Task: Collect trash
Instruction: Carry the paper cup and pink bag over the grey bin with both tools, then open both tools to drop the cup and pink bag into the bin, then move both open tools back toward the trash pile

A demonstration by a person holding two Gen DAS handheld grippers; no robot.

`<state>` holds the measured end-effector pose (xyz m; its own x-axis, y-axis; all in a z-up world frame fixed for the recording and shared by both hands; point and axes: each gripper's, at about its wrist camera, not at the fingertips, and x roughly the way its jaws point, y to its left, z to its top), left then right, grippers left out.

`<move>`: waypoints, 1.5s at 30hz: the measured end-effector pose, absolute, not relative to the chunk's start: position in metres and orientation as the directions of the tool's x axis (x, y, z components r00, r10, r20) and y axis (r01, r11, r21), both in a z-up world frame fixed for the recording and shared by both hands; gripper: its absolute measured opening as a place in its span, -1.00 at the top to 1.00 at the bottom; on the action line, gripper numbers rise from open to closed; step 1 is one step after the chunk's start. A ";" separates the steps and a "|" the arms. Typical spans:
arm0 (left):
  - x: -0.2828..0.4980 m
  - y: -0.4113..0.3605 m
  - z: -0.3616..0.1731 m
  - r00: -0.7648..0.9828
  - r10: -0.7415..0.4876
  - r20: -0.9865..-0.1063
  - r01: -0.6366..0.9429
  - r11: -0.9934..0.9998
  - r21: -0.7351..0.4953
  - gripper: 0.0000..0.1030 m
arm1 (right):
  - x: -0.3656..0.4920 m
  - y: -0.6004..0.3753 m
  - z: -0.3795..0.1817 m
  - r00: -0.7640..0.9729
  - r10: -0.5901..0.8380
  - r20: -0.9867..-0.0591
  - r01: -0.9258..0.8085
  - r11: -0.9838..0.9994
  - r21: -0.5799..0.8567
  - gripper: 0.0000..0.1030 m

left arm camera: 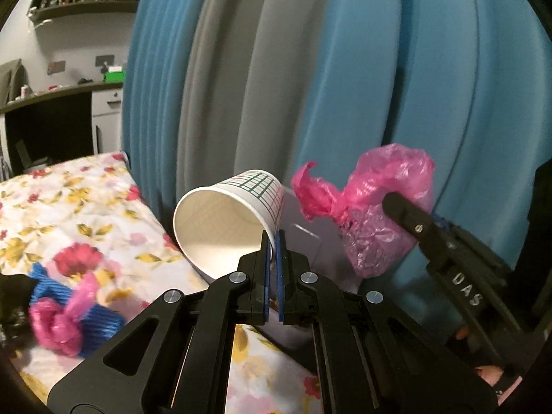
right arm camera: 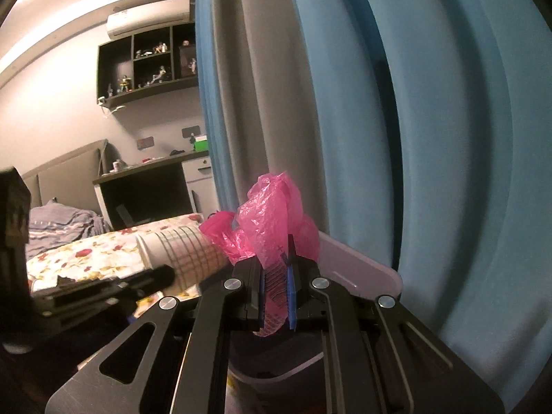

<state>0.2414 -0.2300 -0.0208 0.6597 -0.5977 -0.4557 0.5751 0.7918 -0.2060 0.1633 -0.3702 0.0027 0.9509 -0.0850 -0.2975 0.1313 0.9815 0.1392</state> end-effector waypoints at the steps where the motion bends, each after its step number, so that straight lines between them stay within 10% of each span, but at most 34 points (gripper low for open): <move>1: 0.246 -0.231 -0.024 0.653 -0.601 -0.461 0.578 0.788 -0.210 0.96 | 0.165 -0.371 0.001 0.949 -0.090 -0.301 0.136 0.981 0.137 0.80; 27: 0.282 -0.271 -0.063 0.536 -0.643 -0.547 0.613 0.742 -0.272 0.92 | 0.191 -0.387 -0.034 0.891 -0.076 -0.447 0.157 0.976 0.148 0.79; 32: 0.280 -0.272 -0.065 0.520 -0.653 -0.550 0.622 0.731 -0.281 0.90 | 0.192 -0.389 -0.038 0.885 -0.064 -0.462 0.151 0.976 0.154 0.49; 45: 0.266 -0.221 -0.061 0.681 -0.513 -0.523 0.474 0.853 -0.220 -0.63 | 0.183 -0.393 -0.036 0.893 -0.061 -0.446 0.154 0.972 0.176 -0.03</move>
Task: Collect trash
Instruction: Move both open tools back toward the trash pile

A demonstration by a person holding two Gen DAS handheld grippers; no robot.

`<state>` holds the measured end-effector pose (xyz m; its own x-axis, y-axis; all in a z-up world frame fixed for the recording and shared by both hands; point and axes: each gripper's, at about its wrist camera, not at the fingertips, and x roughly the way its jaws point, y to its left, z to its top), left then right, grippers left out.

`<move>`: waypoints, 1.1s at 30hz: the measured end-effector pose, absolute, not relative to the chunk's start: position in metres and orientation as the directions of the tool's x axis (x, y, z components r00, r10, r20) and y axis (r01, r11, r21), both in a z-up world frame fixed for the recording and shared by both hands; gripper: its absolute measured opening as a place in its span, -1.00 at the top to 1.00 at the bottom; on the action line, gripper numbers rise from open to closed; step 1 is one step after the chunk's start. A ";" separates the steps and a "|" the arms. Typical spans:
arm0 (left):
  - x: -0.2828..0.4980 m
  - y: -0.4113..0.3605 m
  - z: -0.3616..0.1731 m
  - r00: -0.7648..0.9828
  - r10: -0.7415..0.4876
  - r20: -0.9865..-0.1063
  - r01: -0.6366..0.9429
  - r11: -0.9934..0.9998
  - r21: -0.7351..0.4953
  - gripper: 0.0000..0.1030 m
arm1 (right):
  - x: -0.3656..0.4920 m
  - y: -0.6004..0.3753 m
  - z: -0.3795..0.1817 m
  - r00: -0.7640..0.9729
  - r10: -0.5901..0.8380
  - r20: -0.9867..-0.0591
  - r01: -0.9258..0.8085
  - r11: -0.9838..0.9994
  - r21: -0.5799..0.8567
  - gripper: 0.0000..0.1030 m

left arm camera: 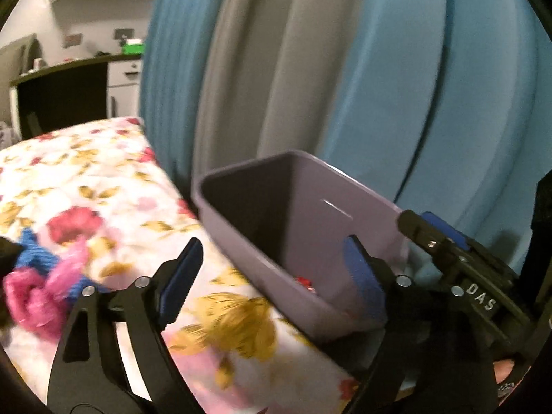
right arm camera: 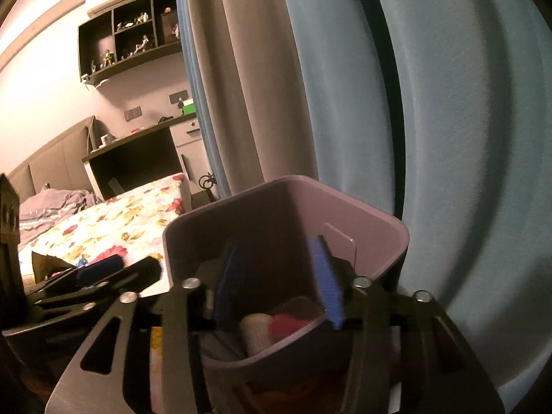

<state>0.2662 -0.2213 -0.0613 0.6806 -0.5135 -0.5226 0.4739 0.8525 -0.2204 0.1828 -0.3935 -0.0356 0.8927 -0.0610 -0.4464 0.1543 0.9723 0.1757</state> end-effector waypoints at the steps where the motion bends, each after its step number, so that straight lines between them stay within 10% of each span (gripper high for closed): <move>1: 0.263 -0.217 -0.060 0.696 -0.496 -0.520 0.460 0.863 -0.208 -0.70 | 0.181 -0.393 -0.034 0.895 -0.067 -0.442 0.158 0.972 0.172 -0.16; 8: 0.236 -0.186 -0.049 0.781 -0.379 -0.497 0.345 0.924 -0.163 -0.84 | 0.161 -0.384 -0.025 0.908 -0.093 -0.409 0.177 0.969 0.173 -0.62; 33: 0.115 -0.022 -0.037 0.897 -0.045 -0.440 -0.016 0.991 -0.134 -0.86 | 0.103 -0.279 -0.003 0.940 0.091 -0.329 -0.036 0.985 0.168 -0.67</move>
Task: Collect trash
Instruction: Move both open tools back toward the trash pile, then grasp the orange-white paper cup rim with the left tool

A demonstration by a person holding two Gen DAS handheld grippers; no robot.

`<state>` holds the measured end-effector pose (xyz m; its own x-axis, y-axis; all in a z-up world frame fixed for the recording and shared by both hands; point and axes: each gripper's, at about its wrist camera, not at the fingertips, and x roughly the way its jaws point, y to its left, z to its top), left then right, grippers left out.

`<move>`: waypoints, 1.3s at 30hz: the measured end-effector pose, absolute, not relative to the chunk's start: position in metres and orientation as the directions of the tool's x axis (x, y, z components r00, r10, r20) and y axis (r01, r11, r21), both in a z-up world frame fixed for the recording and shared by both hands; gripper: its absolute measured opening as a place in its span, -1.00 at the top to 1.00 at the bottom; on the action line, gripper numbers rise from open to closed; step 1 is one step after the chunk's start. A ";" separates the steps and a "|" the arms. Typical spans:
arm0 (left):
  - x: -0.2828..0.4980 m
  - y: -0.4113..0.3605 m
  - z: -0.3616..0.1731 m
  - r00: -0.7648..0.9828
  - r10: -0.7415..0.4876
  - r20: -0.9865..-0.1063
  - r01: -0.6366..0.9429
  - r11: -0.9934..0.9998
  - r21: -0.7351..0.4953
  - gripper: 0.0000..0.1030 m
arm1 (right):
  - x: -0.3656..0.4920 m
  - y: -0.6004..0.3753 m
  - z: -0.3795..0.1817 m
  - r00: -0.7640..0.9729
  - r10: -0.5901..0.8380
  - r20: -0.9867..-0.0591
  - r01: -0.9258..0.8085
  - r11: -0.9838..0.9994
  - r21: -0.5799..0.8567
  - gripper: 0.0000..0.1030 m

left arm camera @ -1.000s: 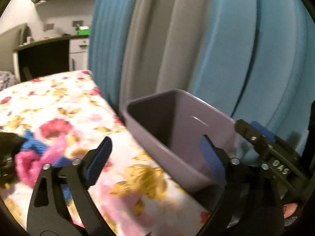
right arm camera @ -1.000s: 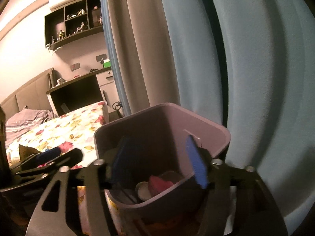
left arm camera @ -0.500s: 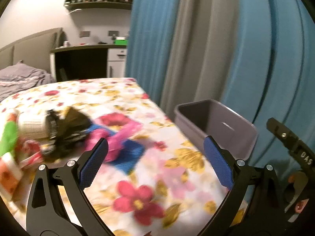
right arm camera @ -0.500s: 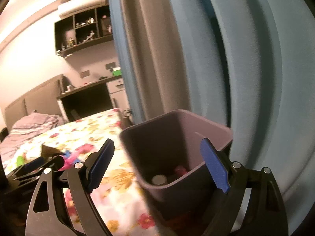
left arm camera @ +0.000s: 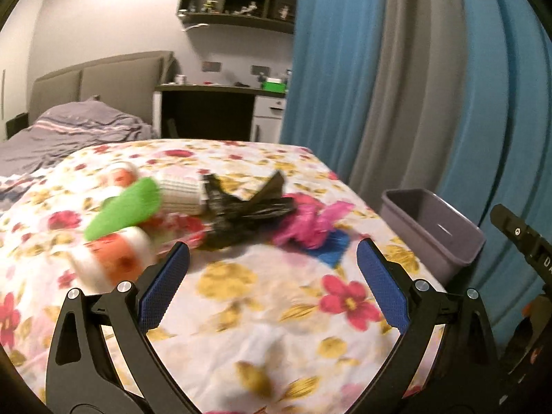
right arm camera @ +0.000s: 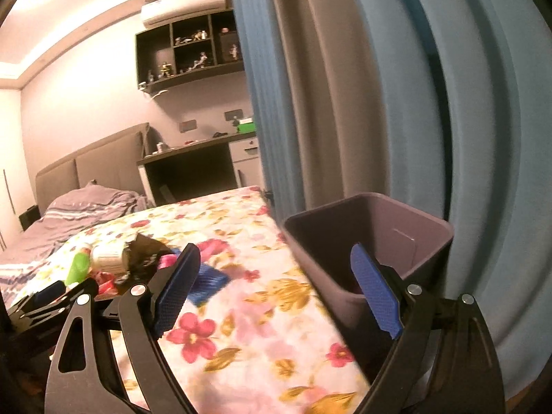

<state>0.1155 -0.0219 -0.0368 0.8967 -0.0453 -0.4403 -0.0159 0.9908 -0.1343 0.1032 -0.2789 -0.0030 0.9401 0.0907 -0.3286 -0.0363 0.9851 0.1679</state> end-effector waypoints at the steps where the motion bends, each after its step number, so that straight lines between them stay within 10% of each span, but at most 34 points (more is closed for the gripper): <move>1: 0.110 -0.016 -0.036 0.898 -0.033 -0.438 -0.029 0.990 -0.135 -0.86 | 0.102 -0.274 -0.003 0.940 0.099 -0.327 -0.045 0.985 0.168 -0.67; 20: 0.071 0.095 -0.054 0.857 0.073 -0.510 -0.192 0.963 -0.186 -0.72 | 0.104 -0.171 -0.009 0.892 0.286 -0.349 -0.255 0.958 0.132 -0.53; 39: 0.111 0.113 -0.077 0.792 -0.113 -0.600 -0.113 0.939 -0.325 0.82 | 0.129 -0.127 -0.019 0.851 0.337 -0.403 -0.318 0.941 0.116 -0.30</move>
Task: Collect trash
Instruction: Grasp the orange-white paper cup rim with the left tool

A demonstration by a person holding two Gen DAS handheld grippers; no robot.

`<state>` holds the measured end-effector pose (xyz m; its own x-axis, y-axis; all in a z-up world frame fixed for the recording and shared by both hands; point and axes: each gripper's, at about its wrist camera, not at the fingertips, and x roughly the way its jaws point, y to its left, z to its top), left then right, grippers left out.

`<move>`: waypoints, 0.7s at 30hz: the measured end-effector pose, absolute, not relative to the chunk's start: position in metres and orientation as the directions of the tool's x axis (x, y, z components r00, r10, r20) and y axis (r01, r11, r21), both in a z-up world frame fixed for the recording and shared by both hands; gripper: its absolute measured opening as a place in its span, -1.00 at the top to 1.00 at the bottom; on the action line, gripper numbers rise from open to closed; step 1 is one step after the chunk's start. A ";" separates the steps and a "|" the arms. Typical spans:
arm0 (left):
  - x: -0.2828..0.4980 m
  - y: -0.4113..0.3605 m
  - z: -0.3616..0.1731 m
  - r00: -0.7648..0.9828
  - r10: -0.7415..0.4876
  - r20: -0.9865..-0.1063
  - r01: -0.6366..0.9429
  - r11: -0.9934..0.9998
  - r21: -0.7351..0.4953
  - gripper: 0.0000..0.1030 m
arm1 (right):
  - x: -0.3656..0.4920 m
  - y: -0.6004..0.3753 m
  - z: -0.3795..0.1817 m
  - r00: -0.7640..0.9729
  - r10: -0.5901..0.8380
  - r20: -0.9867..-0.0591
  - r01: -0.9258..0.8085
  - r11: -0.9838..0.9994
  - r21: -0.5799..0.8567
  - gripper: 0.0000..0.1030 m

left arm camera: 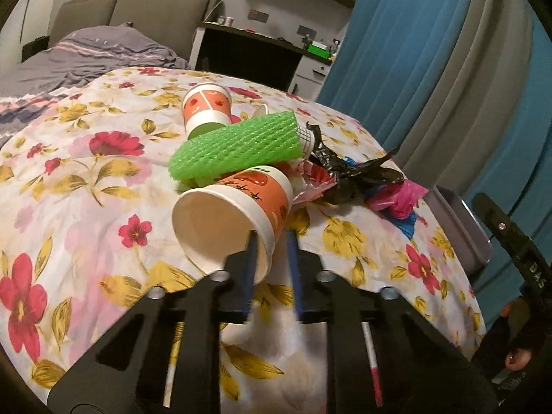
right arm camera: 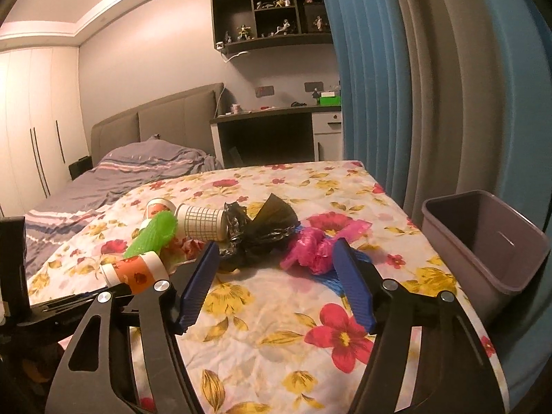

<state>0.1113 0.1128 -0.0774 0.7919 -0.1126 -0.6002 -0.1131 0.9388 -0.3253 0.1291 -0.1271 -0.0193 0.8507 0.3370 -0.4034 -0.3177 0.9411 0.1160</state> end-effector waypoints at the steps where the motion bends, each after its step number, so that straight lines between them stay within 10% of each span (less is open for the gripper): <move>1: 0.112 0.113 -0.078 0.792 -0.117 -0.599 -0.109 0.938 -0.328 0.92 | 0.131 -0.126 -0.020 0.848 0.339 -0.408 -0.320 0.940 0.116 -0.30; 21: 0.078 0.136 -0.023 0.904 -0.026 -0.426 -0.104 0.955 -0.279 0.97 | 0.210 -0.079 -0.040 0.807 0.308 -0.503 -0.310 0.947 0.083 -0.05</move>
<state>0.0782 0.1358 -0.0234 0.9043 -0.0258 -0.4261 -0.1042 0.9547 -0.2788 0.2103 -0.0787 -0.0402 0.8075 0.3084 -0.5028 -0.3098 0.9471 0.0835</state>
